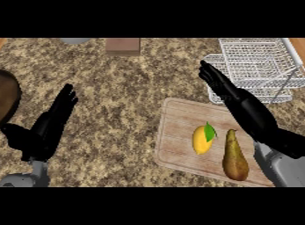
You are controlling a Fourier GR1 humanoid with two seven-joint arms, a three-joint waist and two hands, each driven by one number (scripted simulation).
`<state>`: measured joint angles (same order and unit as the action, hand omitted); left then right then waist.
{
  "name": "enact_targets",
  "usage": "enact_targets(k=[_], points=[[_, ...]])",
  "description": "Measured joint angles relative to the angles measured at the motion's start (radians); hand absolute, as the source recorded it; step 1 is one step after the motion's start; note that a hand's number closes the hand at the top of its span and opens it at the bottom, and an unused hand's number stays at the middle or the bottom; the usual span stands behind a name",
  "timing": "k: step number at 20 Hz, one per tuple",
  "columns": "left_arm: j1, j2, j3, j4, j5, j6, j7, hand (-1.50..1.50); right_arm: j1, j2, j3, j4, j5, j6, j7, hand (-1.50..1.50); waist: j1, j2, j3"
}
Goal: Pick the pear from the cutting board and place it in the tiered basket
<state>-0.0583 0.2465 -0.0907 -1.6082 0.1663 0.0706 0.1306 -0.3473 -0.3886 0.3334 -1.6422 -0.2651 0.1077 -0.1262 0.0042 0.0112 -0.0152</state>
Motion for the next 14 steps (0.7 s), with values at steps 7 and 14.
enact_targets(k=[7,14], points=[[-0.028,-0.02,0.004,-0.009,-0.102,0.093,-0.055,0.0,0.059,-0.012,-0.272,0.014,-0.255,0.035,-0.069,1.5,-0.04,-0.013,0.027],[-0.037,-0.07,-0.041,0.009,-0.176,0.156,-0.086,0.0,0.205,-0.078,-0.383,0.159,-0.518,0.269,0.025,-1.5,-0.033,-0.008,0.02]])
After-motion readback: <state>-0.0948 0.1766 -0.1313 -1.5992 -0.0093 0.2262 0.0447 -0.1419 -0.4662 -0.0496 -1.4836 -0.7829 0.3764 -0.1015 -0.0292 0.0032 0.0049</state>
